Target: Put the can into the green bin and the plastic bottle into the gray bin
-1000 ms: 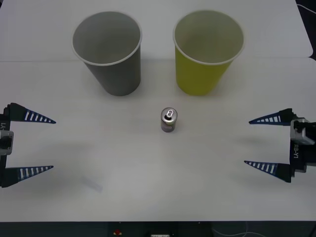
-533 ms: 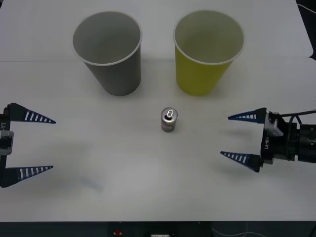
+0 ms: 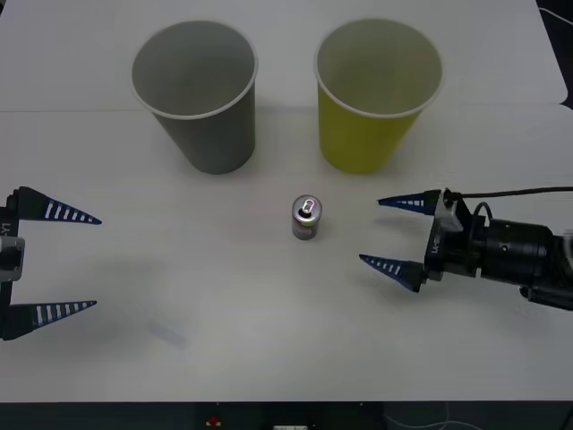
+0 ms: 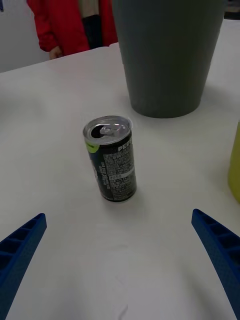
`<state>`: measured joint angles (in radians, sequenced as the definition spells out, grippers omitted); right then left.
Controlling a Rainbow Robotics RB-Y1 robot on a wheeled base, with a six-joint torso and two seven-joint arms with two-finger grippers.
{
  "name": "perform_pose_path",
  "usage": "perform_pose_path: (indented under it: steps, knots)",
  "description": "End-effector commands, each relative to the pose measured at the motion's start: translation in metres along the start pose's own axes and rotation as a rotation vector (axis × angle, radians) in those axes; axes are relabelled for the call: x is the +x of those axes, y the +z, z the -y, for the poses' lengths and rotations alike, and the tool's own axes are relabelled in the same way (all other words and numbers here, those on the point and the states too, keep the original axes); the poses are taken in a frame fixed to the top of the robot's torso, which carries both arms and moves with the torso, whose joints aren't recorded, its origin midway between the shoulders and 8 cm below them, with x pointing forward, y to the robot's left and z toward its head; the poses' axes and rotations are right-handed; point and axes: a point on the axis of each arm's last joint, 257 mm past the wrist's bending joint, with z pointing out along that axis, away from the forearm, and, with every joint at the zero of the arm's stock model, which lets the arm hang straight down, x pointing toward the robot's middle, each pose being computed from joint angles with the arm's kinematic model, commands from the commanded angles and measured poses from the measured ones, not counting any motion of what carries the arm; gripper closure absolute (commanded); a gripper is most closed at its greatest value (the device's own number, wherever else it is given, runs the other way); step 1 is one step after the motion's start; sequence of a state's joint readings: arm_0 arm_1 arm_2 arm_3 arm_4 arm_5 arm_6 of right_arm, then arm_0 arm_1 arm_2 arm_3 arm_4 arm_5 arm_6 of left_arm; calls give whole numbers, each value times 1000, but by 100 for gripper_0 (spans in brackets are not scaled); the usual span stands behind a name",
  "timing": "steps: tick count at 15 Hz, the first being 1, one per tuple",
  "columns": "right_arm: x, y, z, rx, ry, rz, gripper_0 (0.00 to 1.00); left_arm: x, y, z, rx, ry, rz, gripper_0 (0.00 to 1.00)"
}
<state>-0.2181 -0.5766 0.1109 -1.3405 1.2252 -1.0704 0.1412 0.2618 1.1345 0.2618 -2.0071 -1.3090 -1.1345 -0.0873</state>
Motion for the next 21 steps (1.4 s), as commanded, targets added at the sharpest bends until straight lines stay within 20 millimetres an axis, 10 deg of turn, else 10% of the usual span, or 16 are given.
perform_pose_path:
  steps: [1, 21]
  knots:
    - [3, 21, 3, 4, 28, 30, 0, 0, 0, 0, 0, 0, 0, 0]
    - [-7, 125, -12, 21, -7, 42, 0, 0, 0, 0, 0, 0, 0, 0]
